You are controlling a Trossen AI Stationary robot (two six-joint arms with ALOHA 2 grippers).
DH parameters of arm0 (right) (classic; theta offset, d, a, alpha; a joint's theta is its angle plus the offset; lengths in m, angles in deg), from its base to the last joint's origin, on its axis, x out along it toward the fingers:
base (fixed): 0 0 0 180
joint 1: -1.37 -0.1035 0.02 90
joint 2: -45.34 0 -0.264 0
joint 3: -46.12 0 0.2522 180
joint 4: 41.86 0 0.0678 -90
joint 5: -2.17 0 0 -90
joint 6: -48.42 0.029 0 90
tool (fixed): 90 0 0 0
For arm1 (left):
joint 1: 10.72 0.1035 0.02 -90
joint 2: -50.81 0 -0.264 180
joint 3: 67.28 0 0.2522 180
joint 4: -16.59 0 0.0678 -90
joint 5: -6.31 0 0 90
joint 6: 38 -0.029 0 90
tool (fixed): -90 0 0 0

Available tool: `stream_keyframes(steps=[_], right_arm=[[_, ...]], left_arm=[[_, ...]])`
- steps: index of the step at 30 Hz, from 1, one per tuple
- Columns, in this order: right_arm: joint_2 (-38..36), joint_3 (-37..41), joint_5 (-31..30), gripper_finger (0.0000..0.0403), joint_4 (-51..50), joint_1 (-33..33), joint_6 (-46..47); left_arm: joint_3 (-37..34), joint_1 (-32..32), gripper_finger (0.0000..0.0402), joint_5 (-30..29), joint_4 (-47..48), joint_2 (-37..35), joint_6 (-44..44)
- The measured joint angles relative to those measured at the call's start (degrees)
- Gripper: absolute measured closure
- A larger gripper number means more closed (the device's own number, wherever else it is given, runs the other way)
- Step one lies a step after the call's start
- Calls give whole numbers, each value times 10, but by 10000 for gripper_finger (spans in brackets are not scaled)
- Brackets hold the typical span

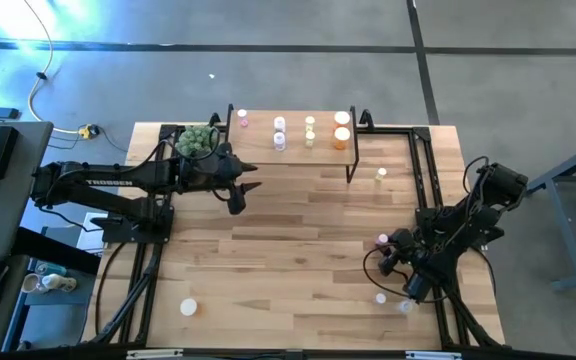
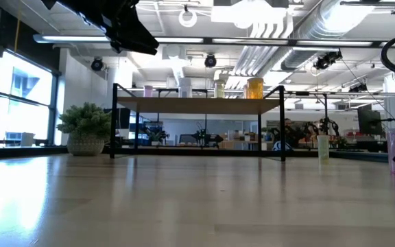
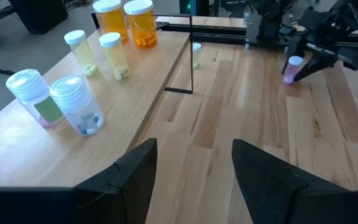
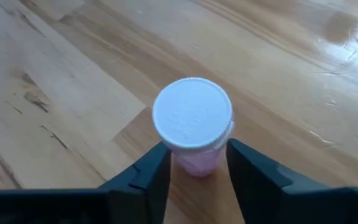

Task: Pick and place medicine bottles onto shelf by color
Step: Put the top pink bottle on the shelf aligned with the other pink pill bottle

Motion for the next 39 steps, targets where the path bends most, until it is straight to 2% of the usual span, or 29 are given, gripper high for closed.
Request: stream_keyframes(steps=[8, 22, 27, 33, 39], right_arm=[[0, 0, -3, 306, 2, 0, 0], [0, 0, -5, 311, 27, 0, 0], [0, -32, 0, 311, 40, 9, -7], [0, -98, 3, 311, 41, 58, -87], [0, -176, 45, 312, 42, 131, -219]], left_arm=[[0, 0, 202, -1, 0, 0, -19], [0, 0, 202, -1, 0, 0, -19], [0, 0, 202, -1, -1, 0, -19], [0, 0, 202, 9, -6, 0, -19], [0, 0, 202, 34, -5, 0, -38]])
